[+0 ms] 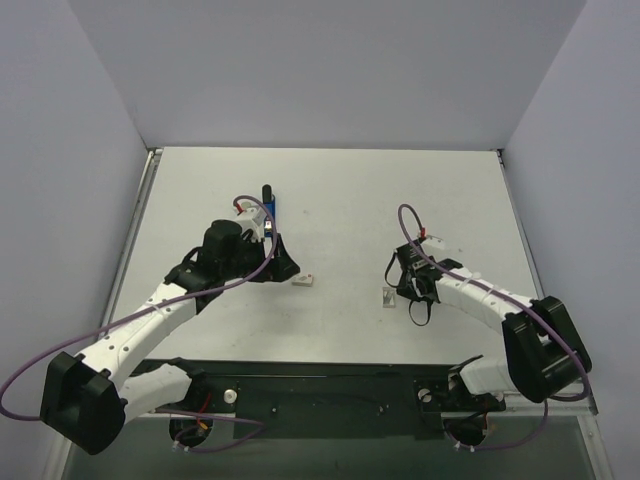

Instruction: Unload the staples from the stapler

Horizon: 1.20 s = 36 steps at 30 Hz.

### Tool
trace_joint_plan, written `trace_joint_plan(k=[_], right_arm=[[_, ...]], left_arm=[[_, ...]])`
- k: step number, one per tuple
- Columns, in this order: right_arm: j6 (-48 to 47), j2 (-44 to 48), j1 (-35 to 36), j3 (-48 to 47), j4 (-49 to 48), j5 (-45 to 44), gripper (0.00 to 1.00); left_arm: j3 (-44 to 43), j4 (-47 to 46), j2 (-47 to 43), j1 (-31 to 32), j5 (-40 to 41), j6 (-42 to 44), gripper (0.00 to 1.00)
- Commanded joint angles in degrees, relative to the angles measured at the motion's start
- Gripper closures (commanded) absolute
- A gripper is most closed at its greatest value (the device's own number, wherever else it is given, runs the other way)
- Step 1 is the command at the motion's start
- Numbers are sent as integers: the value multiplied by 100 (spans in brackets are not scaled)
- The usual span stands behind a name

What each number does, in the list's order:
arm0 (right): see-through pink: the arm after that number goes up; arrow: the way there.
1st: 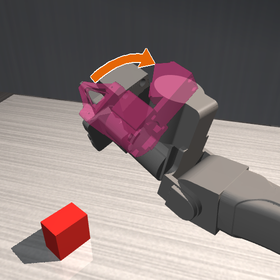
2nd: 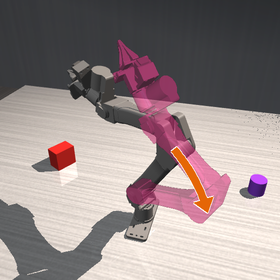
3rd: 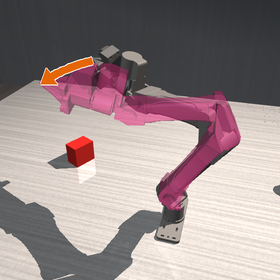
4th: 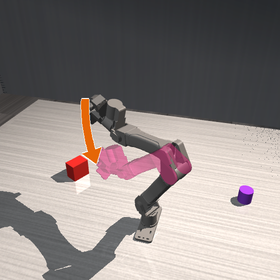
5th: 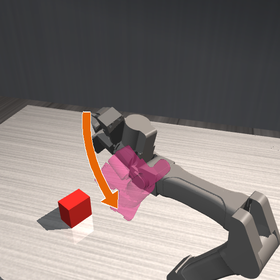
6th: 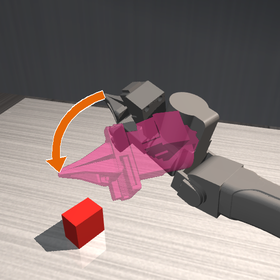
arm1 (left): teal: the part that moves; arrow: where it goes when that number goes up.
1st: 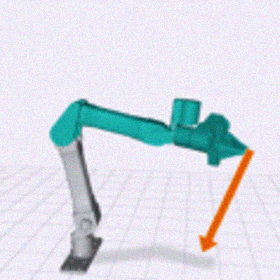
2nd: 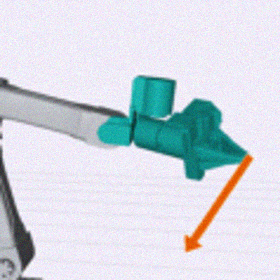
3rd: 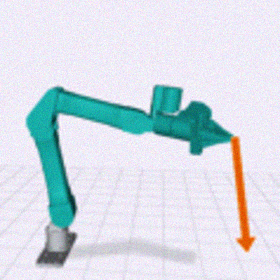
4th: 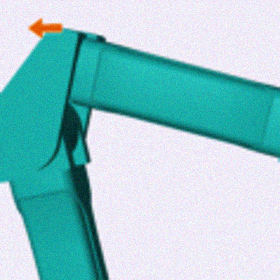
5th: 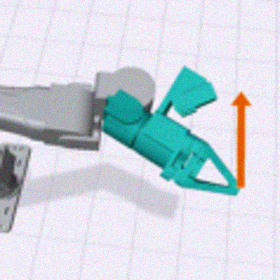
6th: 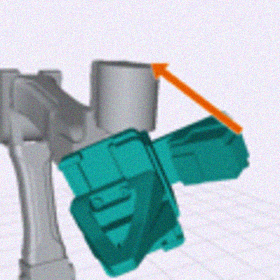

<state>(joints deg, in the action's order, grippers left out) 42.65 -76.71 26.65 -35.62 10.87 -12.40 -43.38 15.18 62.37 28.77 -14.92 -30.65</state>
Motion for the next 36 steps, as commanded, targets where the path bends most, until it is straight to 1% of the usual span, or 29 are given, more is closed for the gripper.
trace_joint_plan(k=[1, 9, 14, 20, 32, 36], right_arm=[[94, -291, 24, -68, -208, 159, 100], [59, -792, 200, -323, -612, 273, 100], [50, -995, 384, -490, -657, 414, 100], [-11, -1013, 613, -675, -587, 336, 100], [-275, -688, 578, -956, -402, -148, 100], [-310, -644, 455, -974, -340, -201, 100]], left_arm=[[48, -340, -32, -3, -134, -28, 7], [84, -367, -85, 5, -134, -28, 7], [119, -358, -102, 5, -125, -37, 7], [136, -410, -93, 5, -152, -55, 7], [163, -437, -120, 14, -169, -72, 7], [171, -428, -137, 14, -169, -72, 7]])
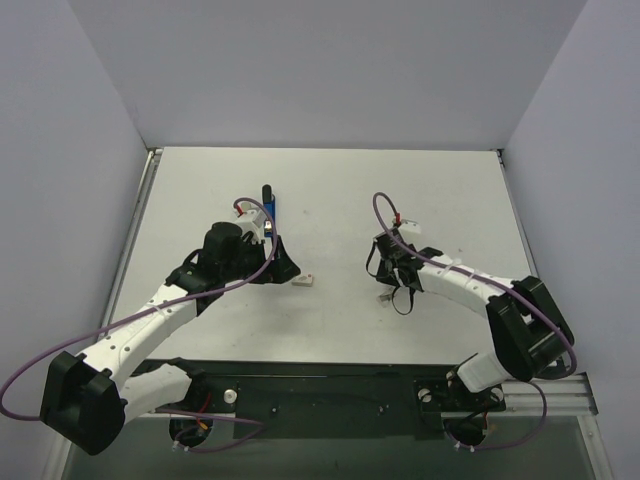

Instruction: Unload the staples from the stapler

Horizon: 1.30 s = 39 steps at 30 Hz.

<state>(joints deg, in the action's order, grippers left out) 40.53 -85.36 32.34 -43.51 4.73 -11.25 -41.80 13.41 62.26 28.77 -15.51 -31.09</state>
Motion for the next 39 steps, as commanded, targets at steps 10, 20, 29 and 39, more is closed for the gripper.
trace_joint_plan(k=[10, 20, 29, 39], right_arm=[[-572, 977, -175, 17, 748, -511, 76], [-1197, 1145, -570, 448, 617, 429, 73], [-1373, 969, -781, 501, 511, 922, 73], [-1302, 697, -852, 501, 476, 1010, 75]], left_arm=[[14, -251, -118, 14, -102, -29, 7], [-21, -251, -65, 14, -110, -29, 7], [-39, -251, -21, 14, -128, -29, 7], [-3, -251, -47, 14, -128, -29, 7]])
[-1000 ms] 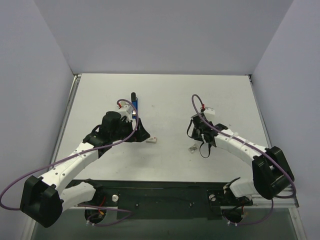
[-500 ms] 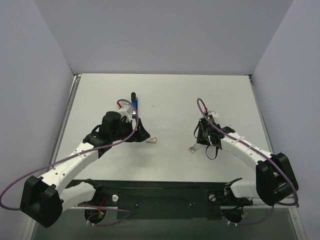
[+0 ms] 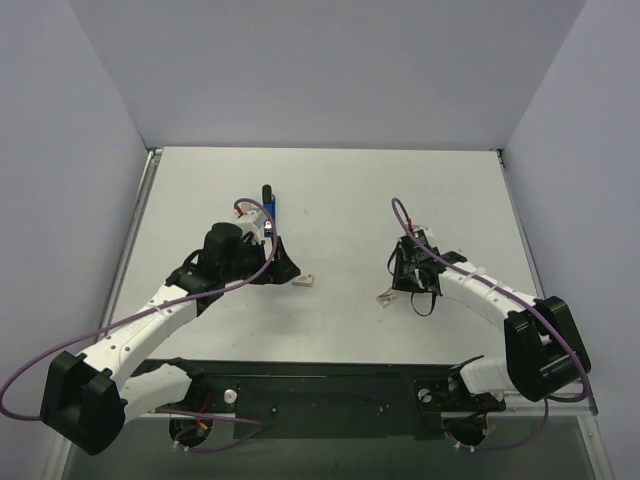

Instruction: Unload the staples from the stapler

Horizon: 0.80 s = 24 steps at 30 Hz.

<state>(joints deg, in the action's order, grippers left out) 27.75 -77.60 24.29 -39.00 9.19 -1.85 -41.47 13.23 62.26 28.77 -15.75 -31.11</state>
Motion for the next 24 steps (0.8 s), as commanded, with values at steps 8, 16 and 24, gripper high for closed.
trace_joint_plan(k=[8, 16, 24], right_arm=[[20, -246, -48, 77, -23, 132, 76], [38, -361, -56, 68, -49, 132, 78], [64, -440, -48, 60, -58, 141, 83]], left_arm=[[-19, -234, -38, 14, -104, -35, 7], [-36, -225, -12, 14, -130, -26, 7], [-36, -225, -3, 14, -122, -35, 7]])
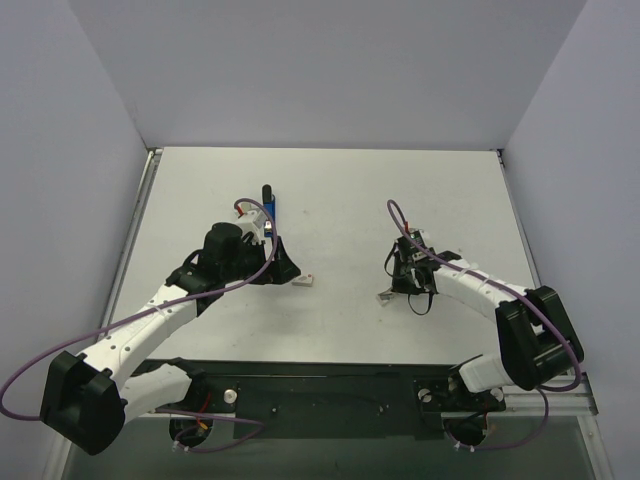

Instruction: Unload the staples from the stapler

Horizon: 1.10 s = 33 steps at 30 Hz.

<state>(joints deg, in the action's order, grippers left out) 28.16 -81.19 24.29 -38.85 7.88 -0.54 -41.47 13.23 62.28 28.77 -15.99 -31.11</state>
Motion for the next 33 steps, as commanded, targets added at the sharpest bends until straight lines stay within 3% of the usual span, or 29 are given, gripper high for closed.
trace_joint_plan(k=[1, 6, 26, 33], right_arm=[[23, -90, -48, 36, 73, 1, 84], [23, -81, -39, 53, 47, 1, 90], [84, -134, -21, 115, -58, 405, 94], [93, -143, -12, 53, -23, 449, 100]], left_arm=[[-45, -225, 3, 14, -97, -26, 7], [-36, -233, 3, 14, -106, -26, 7], [-45, -207, 56, 14, -71, -26, 7], [-1, -207, 117, 23, 69, -44, 7]])
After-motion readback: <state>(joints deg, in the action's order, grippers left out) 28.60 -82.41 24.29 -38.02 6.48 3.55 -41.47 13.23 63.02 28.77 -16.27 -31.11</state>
